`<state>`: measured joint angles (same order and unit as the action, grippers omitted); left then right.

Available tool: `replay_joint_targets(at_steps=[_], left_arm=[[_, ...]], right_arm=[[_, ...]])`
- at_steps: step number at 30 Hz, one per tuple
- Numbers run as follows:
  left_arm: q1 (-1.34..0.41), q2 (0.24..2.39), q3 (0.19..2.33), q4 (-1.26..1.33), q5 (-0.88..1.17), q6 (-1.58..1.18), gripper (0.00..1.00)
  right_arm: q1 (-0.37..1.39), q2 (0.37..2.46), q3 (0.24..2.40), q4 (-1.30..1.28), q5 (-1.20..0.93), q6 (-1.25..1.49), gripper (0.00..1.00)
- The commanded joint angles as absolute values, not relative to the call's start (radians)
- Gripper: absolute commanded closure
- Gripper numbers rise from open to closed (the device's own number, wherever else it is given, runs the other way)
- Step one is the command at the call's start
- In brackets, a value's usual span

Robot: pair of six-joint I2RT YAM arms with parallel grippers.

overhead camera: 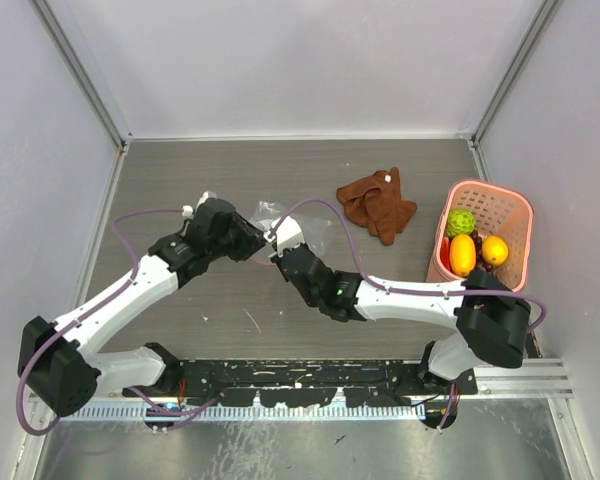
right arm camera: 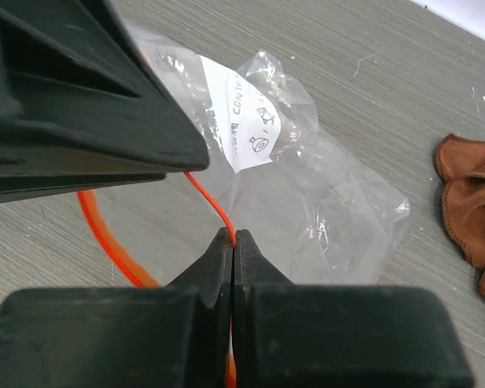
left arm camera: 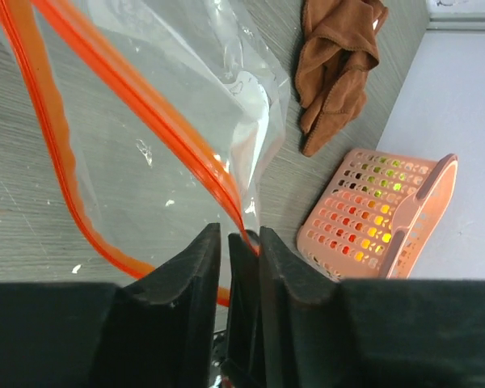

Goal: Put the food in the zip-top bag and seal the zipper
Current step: Adjust the zipper food storage bag at the center of the board.

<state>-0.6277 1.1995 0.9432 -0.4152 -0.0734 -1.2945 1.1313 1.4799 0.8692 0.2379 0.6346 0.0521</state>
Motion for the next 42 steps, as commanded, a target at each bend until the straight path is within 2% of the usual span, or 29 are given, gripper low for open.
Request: replay_joint_targets(at_steps=[1,6,11,17,23,31,37,42], left_arm=[[-0.632,1.109,0.908,-0.371,-0.105,-1.308,0.68],[-0.632,0.993,0.848,-0.396,-0.142,-1.322,0.48],[-0.632,0.873,0.761,-0.437,-0.204,-1.347,0.34],[-0.632,0.823,0.664,-0.401,-0.203,-1.393,0.31],[-0.632,0.919,0.676,-0.305,-0.167,-1.391,0.31],[-0.632,1.059,0.663,-0.165,-0.106,-1.437,0.40],[-0.632,1.089,0.670,-0.124,-0.103,-1.442,0.55],[-0.632,1.097,0.662,-0.125,-0.126,-1.417,0.73]], right_arm=[[1.132,1.431,0.866,0.285,0.689,0.127,0.99],[1.132,1.412,0.845,0.307,0.692,0.196,0.99],[1.132,1.405,0.833,0.322,0.678,0.227,0.99],[1.131,1.398,0.812,0.353,0.656,0.250,0.99],[1.132,1.400,0.812,0.357,0.634,0.259,0.99],[1.132,1.394,0.811,0.366,0.609,0.262,0.99],[1.132,1.399,0.810,0.373,0.603,0.272,0.99],[1.132,1.414,0.817,0.377,0.591,0.269,1.00]])
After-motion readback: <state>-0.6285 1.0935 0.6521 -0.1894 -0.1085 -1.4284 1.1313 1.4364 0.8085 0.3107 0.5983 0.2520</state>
